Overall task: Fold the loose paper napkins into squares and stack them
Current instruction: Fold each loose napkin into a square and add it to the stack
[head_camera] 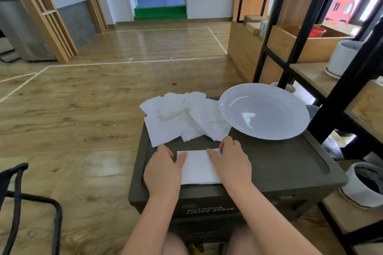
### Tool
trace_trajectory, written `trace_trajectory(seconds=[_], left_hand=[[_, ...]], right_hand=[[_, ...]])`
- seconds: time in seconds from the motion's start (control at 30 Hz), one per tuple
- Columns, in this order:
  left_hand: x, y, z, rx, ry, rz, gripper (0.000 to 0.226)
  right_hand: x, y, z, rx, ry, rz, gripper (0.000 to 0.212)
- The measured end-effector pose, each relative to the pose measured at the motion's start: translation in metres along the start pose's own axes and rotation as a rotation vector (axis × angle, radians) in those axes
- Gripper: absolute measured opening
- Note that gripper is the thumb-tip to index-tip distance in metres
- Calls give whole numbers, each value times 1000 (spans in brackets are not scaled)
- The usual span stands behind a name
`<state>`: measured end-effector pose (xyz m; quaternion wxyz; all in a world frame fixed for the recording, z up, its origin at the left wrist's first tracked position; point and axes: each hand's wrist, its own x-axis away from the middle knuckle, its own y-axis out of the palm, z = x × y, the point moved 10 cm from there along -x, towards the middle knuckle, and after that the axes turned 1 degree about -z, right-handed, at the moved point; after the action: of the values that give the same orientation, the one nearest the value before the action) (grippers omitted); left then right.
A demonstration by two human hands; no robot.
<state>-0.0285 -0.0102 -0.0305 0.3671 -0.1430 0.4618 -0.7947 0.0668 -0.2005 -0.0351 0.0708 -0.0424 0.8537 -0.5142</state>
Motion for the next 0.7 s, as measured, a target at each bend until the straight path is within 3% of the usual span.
trace_trajectory(seconds=[0.17,0.3,0.47,0.7], left_hand=[[-10,2,13,100,99,-36,25],[-37,-2,48,204,203,-21,17],[-87,44,79,233,59,-205,43],[-96,24,92,198,152,-26,46]], right_hand=[[-1,-3,5,-67,5,29,30],[-2,-8,12,-262,18,80,26],[-3,-9,26,-478,77,118,23],[-7,-5,31,-555,77,99,21]])
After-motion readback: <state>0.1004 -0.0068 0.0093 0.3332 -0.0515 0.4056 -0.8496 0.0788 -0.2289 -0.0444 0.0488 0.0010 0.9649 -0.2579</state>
